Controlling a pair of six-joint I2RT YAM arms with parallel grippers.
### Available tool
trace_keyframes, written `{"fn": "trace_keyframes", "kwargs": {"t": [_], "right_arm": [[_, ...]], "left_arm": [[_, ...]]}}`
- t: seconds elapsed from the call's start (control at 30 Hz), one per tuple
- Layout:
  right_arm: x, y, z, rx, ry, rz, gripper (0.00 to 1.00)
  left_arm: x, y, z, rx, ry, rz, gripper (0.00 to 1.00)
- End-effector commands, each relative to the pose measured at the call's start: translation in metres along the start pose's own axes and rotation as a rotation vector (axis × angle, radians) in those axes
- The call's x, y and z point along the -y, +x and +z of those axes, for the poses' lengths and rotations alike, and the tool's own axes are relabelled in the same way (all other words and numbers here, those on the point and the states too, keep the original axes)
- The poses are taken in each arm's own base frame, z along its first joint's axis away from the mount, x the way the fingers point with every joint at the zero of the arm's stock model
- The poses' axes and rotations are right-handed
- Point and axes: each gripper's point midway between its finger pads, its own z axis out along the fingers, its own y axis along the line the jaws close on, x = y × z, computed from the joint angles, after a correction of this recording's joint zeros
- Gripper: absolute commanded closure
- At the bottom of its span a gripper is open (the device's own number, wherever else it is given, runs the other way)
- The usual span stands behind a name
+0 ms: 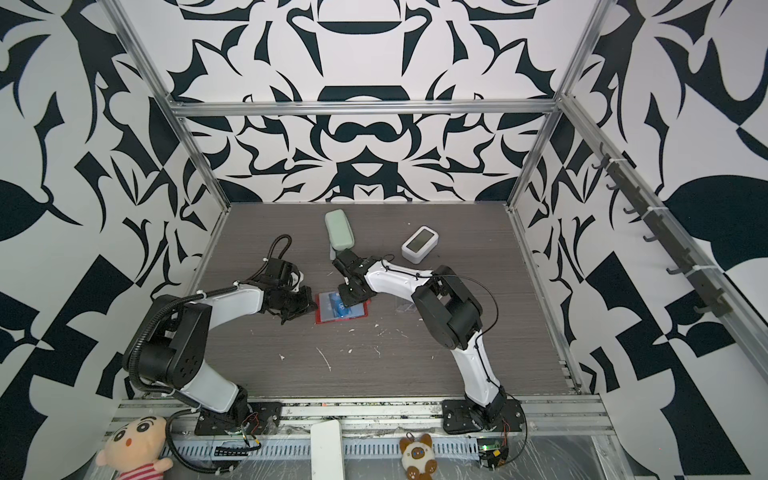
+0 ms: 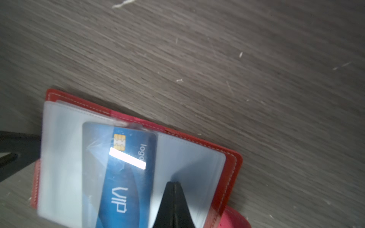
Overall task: Insert credit cards into a card holder
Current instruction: Insert the credit card into the card slot.
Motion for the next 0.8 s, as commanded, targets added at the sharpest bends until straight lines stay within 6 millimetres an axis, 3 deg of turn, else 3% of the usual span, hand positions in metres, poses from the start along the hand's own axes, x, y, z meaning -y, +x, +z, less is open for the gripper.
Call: {"fn": "trace_keyframes", "kwargs": {"t": [0.0,0.4,0.77], "right_arm": [[-0.004,-0.005,-0.010,0.005,0.009,-0.022,1.00],[-0.024,0.010,0.002,-0.086,-0.106,-0.028,1.00],[-0.050,0.010,0.004,-0.092,-0.259,0.000,1.00]], "left_arm": [[0.003,-0.002,-0.005,0.001,-0.009,0.014,1.00],[0.004,-0.004,-0.004,0.001,-0.003,0.016,1.00],[0.004,-0.004,-0.001,-0.003,-0.004,0.016,1.00]]}}
